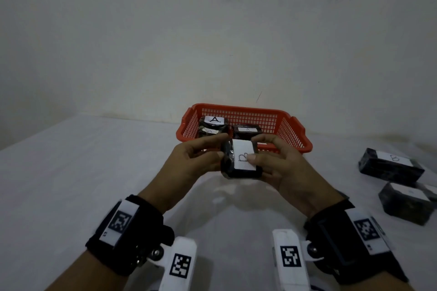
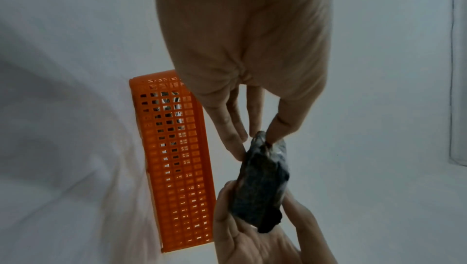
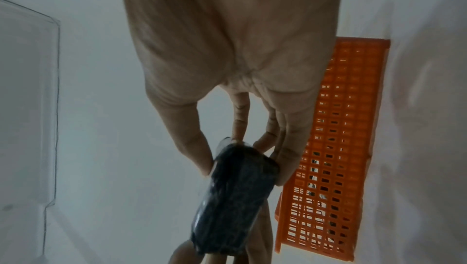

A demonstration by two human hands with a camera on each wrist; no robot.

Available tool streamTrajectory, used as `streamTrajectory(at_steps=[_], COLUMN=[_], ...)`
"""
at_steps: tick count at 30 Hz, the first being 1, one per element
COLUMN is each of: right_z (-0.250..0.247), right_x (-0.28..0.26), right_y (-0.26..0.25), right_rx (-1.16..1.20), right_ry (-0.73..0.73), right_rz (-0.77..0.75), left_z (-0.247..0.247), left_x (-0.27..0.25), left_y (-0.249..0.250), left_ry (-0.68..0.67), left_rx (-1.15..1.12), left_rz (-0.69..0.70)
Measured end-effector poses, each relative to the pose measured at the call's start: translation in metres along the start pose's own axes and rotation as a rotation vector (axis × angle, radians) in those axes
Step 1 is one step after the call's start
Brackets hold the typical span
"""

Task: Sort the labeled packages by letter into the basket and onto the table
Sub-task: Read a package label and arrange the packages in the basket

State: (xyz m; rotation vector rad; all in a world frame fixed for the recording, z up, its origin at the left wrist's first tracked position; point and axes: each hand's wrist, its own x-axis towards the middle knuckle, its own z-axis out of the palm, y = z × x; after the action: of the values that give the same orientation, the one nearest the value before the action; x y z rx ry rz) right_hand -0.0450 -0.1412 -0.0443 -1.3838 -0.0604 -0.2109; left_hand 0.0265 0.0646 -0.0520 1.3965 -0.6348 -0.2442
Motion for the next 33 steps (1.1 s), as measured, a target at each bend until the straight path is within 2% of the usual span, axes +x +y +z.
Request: streamTrajectory(at_steps=[3, 5, 9, 15, 22, 25, 28, 33], right_z=[0.003, 0.004, 0.004, 0.003, -0.001, -0.006, -0.012, -0.015], right_x=[0.000, 0.002, 0.003, 0.002, 0.004, 0.012, 0.027, 0.059], right_y=[0.000, 0.003, 0.009, 0.005, 0.002, 0.002, -0.003, -0.026], right_rx=[0.002, 0.004, 0.000, -0.095, -0.150, -0.145, -0.159, -0.195], right_ry=[-0.022, 0.015, 0.116, 0.105, 0.172, 0.241, 0.317, 0.394], right_rz=[0.022, 0.040, 0.040, 0.068, 0.032, 0.031, 0.024, 0.036], left_z=[0.006, 0.011, 0.025, 0.026, 0.026, 0.023, 0.014, -0.005], left_x=[0.000, -0.001, -0.003, -0.002, 0.006, 0.017, 0.035, 0.081], left_y=[-0.003, -0.004, -0.007, -0.009, -0.003, 0.001, 0.013, 0.036], left_ry=[0.080, 0.109, 0.069, 0.122, 0.103, 0.105, 0.186, 0.440], left_rx=[-0.014, -0.018, -0.018, 0.041, 0.082, 0.172, 0.291, 0.452], left_rz=[-0.009, -0.014, -0.023, -0.033, -0.071, -0.074, -0.026, 0.103])
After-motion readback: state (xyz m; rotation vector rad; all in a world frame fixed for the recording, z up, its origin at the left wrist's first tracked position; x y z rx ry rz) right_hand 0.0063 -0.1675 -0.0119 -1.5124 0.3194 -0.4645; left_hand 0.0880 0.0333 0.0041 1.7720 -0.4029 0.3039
